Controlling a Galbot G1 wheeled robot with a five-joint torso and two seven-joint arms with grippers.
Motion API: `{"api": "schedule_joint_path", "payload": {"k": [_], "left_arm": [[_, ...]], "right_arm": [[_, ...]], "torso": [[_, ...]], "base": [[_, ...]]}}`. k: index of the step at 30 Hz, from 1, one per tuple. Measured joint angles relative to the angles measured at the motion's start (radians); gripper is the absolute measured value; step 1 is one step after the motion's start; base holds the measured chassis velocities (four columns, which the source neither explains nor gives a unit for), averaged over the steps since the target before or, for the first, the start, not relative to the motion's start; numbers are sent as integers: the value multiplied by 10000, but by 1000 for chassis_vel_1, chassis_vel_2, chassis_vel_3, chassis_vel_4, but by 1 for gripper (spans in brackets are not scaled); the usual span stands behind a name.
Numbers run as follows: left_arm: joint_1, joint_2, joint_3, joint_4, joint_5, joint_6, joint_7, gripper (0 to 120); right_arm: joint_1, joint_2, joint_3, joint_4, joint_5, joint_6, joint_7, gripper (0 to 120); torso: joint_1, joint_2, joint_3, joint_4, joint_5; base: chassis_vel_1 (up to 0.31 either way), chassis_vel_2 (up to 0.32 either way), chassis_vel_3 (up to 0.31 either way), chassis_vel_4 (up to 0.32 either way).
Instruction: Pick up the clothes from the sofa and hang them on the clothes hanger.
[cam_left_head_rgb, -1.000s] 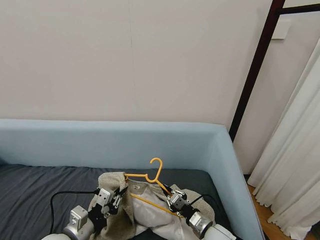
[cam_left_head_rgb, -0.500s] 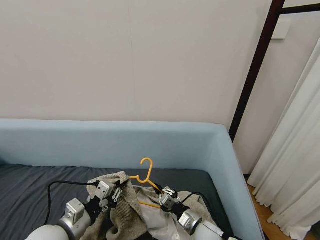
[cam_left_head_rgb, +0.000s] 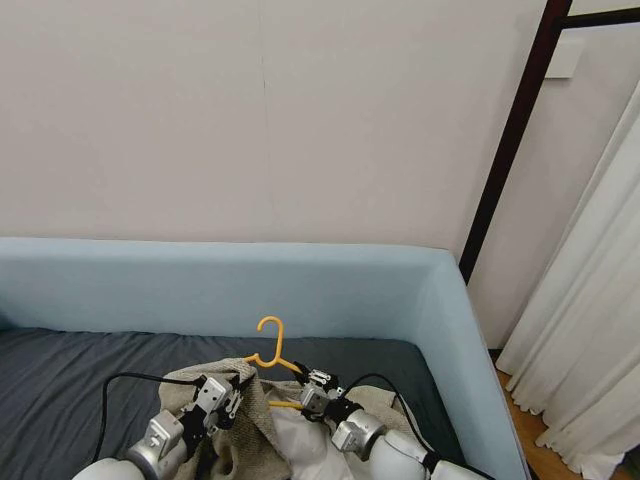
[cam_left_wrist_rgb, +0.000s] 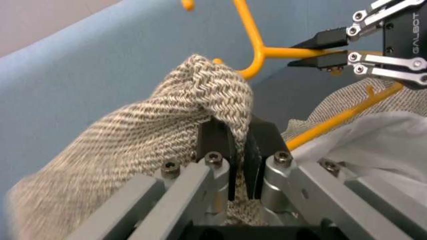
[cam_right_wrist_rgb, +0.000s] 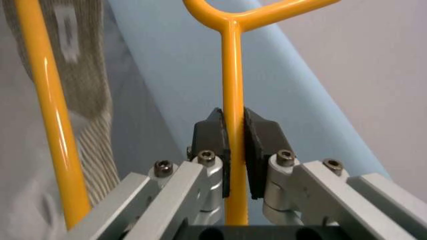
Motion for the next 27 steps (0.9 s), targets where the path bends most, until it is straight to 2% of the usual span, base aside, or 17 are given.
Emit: {"api": "schedule_joint_path", "payload": {"k": [2, 6, 9, 11, 12, 13, 15, 17, 21, 27], "left_arm": [[-206, -31, 178, 31, 11, 11, -14, 3], [-2077, -314, 1370, 334, -105, 134, -193, 3], [-2786, -422, 1804, 480, -261, 218, -274, 3], [-3494, -491, 2386, 553, -481, 311, -344, 3], [-4070, -542, 2965, 561, -687, 413, -367, 3], [-4070, -542, 2965, 561, -687, 413, -367, 3], [-4740, -623, 3811, 564, -841, 526, -398, 3], [-4985, -734, 4293, 512, -874, 629, -403, 3], [-4957, -834, 4546, 355, -830, 697, -401, 3], [-3986, -903, 4510, -35, -253, 554, -6, 3]], "right_arm": [[7, -23, 16, -72, -33, -130, 34, 5], [57, -167, 25, -281, -443, -242, -8, 5], [47, -204, 4, -250, -578, -222, -43, 5], [4, -199, 3, -247, -616, -215, -46, 5], [-18, -185, 7, -241, -584, -220, -44, 5], [-18, -185, 7, -241, -584, -220, -44, 5], [-13, -170, 14, -175, -428, -285, -31, 5], [27, -152, 64, -37, -188, -484, 2, 5], [56, -147, 184, 126, 91, -737, 52, 5], [83, -209, 346, 152, 85, -846, 135, 5]], "torso": [[0, 0, 0, 0, 0], [0, 0, 0, 0, 1], [1, 0, 1, -1, 1], [0, 0, 1, -1, 2], [0, -1, 1, -1, 2], [0, -1, 1, -1, 2], [1, 0, 1, -2, 3], [1, 0, 1, 1, 1], [0, 0, 1, 1, 2], [1, 0, 0, 2, 1]], "base": [[0, 0, 0, 0], [0, 0, 0, 0], [0, 0, 0, 0], [0, 0, 0, 0], [0, 0, 0, 0], [0, 0, 0, 0], [0, 0, 0, 0], [0, 0, 0, 0], [0, 0, 0, 0], [0, 0, 0, 0]]}}
